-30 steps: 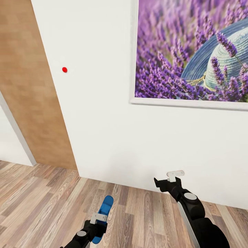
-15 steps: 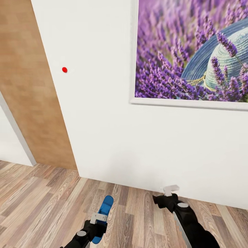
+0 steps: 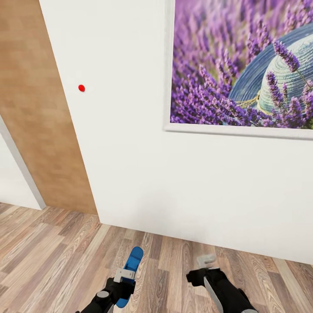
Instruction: In the bedroom, move the book from the bed onto either nightstand, and place the two sandals side by side next to the bed.
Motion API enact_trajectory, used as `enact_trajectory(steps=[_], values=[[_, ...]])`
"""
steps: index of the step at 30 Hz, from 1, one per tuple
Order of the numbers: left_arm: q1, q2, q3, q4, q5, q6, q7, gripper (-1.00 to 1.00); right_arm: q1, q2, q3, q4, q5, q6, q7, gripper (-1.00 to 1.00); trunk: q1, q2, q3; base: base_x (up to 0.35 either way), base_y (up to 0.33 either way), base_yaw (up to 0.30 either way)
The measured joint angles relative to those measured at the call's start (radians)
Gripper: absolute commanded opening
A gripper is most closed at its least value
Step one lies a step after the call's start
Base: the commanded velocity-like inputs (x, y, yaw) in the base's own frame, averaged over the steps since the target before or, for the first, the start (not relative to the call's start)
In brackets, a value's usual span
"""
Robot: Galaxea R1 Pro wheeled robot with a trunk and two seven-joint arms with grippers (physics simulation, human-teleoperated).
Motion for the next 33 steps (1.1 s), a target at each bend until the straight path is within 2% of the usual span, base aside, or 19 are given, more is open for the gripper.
enact_trajectory(steps=[3,6,14,17,19,20,24,28,31,33], values=[[0.0,0.0,0.004,-0.004,0.002,0.005,-0.001,-1.0,-0.011,0.019,-0.003,0.065,0.0,-0.051,-0.055,1.0,0.0,0.0,0.0,0.0,0.0,0.0],[0.0,0.001,0.006,-0.006,0.003,0.008,-0.001,-1.0,-0.015,0.028,-0.004,0.105,-0.001,-0.085,-0.088,1.0,0.0,0.0,0.0,0.0,0.0,0.0],[0.0,0.002,0.009,-0.008,0.007,0.052,-0.021,-1.0,-0.018,0.035,-0.004,0.145,-0.001,-0.163,-0.115,1.0,0.0,0.0,0.0,0.0,0.0,0.0],[0.0,0.002,0.011,-0.008,0.023,0.093,-0.035,-1.0,-0.018,0.035,-0.005,0.149,-0.001,-0.17,-0.117,1.0,0.0,0.0,0.0,0.0,0.0,0.0],[-0.001,0.005,0.012,-0.019,0.053,0.136,-0.052,-1.0,-0.018,0.034,-0.007,0.151,-0.001,-0.173,-0.117,1.0,0.0,0.0,0.0,0.0,0.0,0.0],[-0.002,0.012,0.013,-0.037,0.074,0.162,-0.061,-1.0,-0.017,0.035,-0.007,0.153,-0.001,-0.173,-0.117,1.0,0.0,0.0,0.0,0.0,0.0,0.0],[-0.003,0.034,0.012,-0.088,0.116,0.228,-0.073,-1.0,-0.018,0.037,-0.008,0.178,-0.001,-0.174,-0.118,1.0,0.0,0.0,0.0,0.0,0.0,0.0],[-0.013,0.042,0.012,-0.113,0.132,0.286,-0.076,-1.0,-0.018,0.038,-0.007,0.192,-0.001,-0.175,-0.118,1.0,0.0,0.0,0.0,0.0,0.0,0.0],[-0.044,0.044,0.012,-0.115,0.136,0.312,-0.075,-1.0,-0.018,0.044,-0.007,0.196,-0.001,-0.174,-0.118,1.0,0.0,0.0,0.0,0.0,0.0,0.0],[-0.088,0.046,0.017,-0.107,0.141,0.348,-0.076,-1.0,-0.018,0.048,-0.007,0.198,-0.001,-0.174,-0.118,1.0,0.0,0.0,0.0,0.0,0.0,0.0]])
